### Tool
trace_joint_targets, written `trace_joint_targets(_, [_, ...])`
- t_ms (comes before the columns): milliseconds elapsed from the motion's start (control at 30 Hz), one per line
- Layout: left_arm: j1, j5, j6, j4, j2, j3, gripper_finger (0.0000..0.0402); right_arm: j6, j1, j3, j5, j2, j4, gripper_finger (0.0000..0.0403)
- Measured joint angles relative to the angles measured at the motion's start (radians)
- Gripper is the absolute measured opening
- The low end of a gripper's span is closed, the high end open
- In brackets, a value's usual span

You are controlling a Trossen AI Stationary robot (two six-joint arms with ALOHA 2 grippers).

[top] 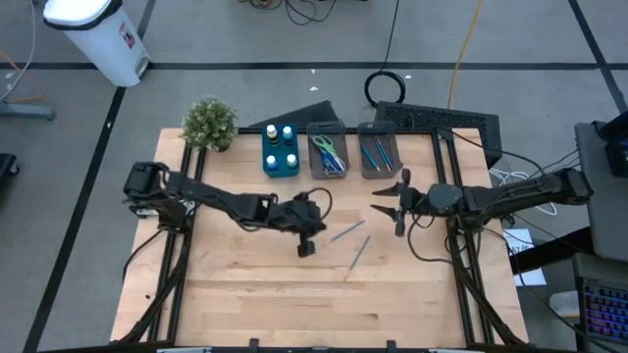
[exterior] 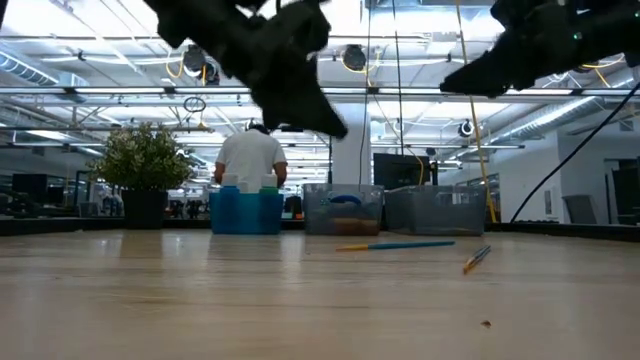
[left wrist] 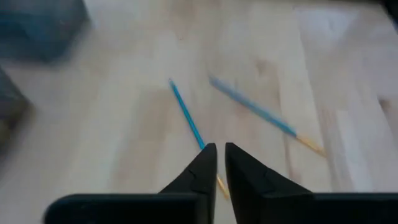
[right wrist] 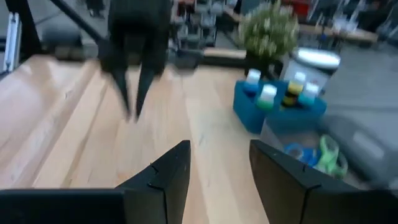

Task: Pick & Place Paint Supplies
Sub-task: Put the blue paint brush into the right black bin

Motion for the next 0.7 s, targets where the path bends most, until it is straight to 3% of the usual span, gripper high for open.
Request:
trace_joint_targets(233, [-0.061, 0.029, -0.056, 0.02, 0.171, -0.002, 0.009, -0.05, 0.0, -0.002, 0.001, 0.019, 0.115, 0.0155])
trace_joint_targets(400, [-0.095, -0.027, -0.028, 0.037, 0.256, -0.001, 0.0118, -0.052, 0.0, -0.004, 0.002, 0.029, 0.136, 0.0155])
trace_joint_targets(700, [-0.103, -0.145, -0.08, 0.084, 0.295, 0.002, 0.0122, -0.048, 0.0, -0.003, 0.002, 0.03, 0.142, 0.0155])
